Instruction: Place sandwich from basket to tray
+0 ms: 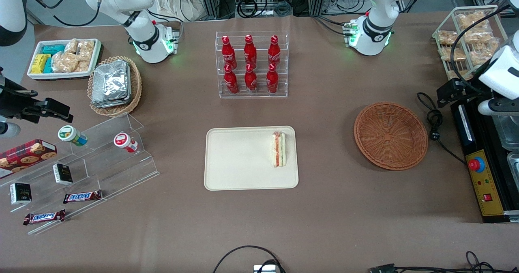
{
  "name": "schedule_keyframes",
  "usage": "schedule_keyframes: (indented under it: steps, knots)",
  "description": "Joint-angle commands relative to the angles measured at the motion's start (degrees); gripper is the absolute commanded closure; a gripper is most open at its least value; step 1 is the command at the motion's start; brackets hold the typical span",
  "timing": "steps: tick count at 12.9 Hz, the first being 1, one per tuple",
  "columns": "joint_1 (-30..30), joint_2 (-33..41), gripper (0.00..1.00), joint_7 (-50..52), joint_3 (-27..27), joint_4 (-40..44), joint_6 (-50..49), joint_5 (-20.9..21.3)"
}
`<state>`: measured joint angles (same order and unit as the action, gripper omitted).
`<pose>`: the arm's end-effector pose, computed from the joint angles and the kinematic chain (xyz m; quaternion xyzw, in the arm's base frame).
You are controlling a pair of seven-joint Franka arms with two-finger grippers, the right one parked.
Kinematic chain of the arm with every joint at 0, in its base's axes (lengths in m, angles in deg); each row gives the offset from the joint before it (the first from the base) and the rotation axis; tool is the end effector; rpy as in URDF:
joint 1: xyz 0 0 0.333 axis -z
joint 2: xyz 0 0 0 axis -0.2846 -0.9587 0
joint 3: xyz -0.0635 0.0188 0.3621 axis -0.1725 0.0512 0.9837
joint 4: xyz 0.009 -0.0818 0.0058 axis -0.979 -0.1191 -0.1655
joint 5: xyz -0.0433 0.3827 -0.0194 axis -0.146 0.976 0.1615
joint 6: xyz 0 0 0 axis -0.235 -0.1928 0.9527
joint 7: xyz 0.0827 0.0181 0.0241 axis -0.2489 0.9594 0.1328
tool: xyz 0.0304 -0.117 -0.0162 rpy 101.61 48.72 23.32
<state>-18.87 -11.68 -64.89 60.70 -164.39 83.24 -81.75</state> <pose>0.5541 -0.0305 0.6651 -0.9993 0.0294 -0.0026 0.0230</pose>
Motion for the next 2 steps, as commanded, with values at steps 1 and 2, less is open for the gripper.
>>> schedule_keyframes:
  steps: [1,2]
  knots:
    - [-0.1,0.2,0.00,-0.4,-0.1,1.4,-1.6,-0.3]
    - [-0.1,0.2,0.00,-0.2,-0.1,1.4,-1.6,-0.4]
